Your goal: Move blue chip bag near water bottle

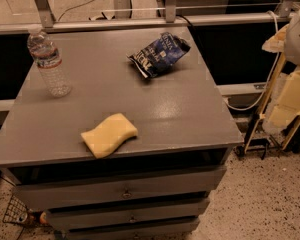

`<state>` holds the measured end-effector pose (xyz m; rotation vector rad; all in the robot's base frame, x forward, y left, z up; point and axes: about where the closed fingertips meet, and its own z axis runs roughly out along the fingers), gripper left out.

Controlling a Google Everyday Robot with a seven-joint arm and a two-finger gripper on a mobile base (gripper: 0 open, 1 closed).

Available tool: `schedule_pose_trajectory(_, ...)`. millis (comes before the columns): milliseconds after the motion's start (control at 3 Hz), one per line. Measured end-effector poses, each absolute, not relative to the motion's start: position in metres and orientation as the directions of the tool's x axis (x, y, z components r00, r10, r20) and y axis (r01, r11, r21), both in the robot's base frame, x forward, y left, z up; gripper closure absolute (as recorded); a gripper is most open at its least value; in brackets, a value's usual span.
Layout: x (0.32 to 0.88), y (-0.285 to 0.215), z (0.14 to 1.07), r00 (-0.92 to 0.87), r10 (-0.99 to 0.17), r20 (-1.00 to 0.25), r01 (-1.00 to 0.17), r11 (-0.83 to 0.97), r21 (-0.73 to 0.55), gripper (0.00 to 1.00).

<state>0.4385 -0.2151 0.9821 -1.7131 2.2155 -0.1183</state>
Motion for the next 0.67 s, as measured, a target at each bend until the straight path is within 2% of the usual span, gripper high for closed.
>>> schedule_pose_trajectory(333, 0.438, -0.215, 0.982, -0.217, -0.953, -0.212, -0.925, 0.271, -0.268, 0.00)
schedule_pose_trajectory(667, 0.462, -0.210, 0.977, -0.179, -0.949, -0.261, -0.919, 0.256, -0.301, 0.00)
